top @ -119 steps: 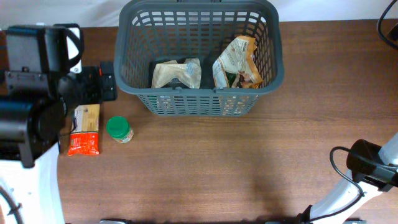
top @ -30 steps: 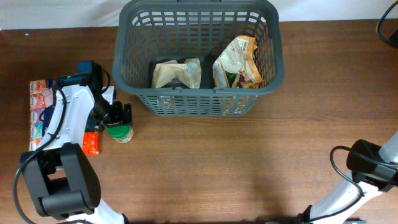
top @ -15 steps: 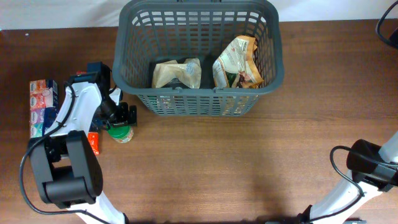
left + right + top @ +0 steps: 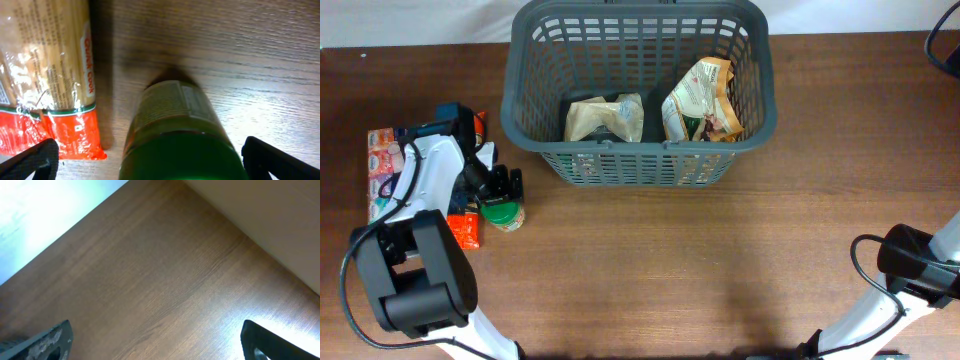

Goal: Pack container
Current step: 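Lower the left gripper around the Knorr jar and grasp it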

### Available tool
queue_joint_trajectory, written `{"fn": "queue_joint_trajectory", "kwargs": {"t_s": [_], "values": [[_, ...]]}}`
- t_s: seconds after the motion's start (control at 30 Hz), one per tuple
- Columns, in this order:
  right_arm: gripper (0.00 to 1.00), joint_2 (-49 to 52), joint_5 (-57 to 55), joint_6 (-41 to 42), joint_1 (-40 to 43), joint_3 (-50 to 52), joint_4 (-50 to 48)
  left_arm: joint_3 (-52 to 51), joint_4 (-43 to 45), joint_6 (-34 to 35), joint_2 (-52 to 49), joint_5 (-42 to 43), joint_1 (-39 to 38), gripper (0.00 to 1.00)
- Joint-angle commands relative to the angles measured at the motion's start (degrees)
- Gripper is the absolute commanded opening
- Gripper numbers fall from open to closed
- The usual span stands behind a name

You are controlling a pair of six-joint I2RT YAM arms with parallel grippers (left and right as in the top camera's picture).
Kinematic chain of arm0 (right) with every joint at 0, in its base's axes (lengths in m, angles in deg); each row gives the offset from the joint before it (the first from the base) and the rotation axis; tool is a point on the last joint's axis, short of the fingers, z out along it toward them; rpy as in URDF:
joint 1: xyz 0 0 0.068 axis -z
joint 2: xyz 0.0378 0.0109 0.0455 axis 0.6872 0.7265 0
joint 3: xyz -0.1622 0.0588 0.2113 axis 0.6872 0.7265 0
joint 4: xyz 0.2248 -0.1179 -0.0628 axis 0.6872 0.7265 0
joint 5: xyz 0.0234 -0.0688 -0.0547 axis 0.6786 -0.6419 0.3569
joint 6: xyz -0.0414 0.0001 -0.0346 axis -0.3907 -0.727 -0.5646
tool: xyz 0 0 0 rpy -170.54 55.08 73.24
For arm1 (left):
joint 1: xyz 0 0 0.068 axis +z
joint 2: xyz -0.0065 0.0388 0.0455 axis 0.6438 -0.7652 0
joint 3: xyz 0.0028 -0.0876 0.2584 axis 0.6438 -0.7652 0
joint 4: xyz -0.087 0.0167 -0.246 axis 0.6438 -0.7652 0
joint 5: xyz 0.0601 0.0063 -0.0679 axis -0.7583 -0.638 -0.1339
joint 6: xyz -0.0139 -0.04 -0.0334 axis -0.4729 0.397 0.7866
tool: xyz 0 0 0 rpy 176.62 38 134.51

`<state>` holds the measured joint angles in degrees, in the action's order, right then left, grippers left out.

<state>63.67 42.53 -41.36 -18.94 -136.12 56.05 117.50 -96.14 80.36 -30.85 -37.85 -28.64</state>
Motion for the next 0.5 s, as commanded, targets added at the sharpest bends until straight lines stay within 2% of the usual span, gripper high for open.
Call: {"fn": "queue_joint_trajectory", "kwargs": {"t_s": [0.0,0.47], "values": [[0.99,-0.7,-0.9,0.1,0.3,0.2,0.3,0.9,0.7,-1.6,-0.2,1.1,-0.3,0.99],[0.99,-0.7,-0.9,0.1,0.3,0.2,0.3,0.8,1.3,-0.7,-5.2,4.5,-0.3,0.99]]}}
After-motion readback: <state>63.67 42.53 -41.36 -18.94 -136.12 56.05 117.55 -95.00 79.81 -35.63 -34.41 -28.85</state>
